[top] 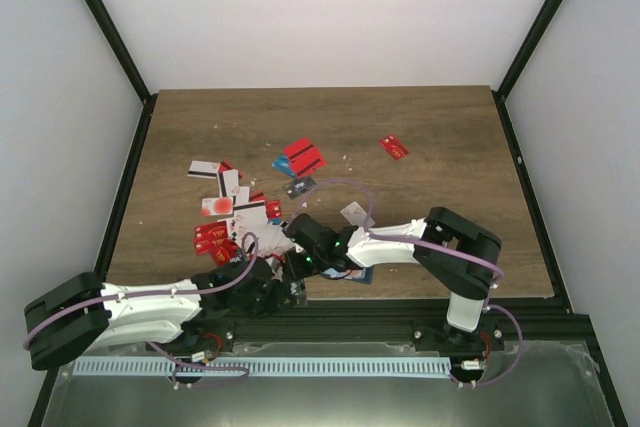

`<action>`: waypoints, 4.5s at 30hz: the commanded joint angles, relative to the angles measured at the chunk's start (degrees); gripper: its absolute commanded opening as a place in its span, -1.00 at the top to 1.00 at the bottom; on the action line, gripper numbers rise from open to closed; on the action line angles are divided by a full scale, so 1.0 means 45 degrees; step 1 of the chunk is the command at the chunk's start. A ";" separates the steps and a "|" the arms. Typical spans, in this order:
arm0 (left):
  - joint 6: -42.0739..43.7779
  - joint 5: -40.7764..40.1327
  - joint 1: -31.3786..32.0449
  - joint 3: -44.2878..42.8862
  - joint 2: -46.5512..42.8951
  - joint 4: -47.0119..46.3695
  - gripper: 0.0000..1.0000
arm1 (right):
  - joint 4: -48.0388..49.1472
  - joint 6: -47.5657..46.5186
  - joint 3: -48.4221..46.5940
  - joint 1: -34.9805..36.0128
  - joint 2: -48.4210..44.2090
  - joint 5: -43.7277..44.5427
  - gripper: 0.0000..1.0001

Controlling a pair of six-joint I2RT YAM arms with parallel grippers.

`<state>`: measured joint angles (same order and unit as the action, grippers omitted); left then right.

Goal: Put the credit cards into the card holder

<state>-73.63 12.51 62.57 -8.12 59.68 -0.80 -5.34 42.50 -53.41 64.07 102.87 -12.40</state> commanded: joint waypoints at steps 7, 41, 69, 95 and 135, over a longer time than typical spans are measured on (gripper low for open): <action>0.0116 -0.2081 -0.0138 0.0365 -0.0817 0.0418 0.87 | -0.0822 0.0096 0.0426 0.0158 0.0170 0.0018 0.61; 0.7163 -0.2776 -0.0251 -0.4804 -0.3842 0.2245 0.92 | -0.0099 -0.0239 0.4411 -0.5718 -1.0407 -0.5978 -0.48; 0.7543 0.0233 -0.0301 -0.4670 -0.2351 -0.1052 0.89 | 0.3359 0.1117 0.5625 -0.6055 -1.1572 -0.8824 0.99; 0.9319 -0.3398 -0.2300 -0.6629 0.2554 0.3608 -0.08 | -0.4257 -0.0369 0.4782 -0.6112 -0.9248 -0.6874 0.99; 1.0769 -0.0555 -0.3125 -0.8058 0.7776 0.1837 0.44 | -0.0401 0.0143 0.5574 -0.7297 -0.4438 -0.7697 0.99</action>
<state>-25.50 7.73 48.73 -44.01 93.41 9.15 -8.95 43.97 -26.96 32.40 81.43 -46.63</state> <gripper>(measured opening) 0.291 0.020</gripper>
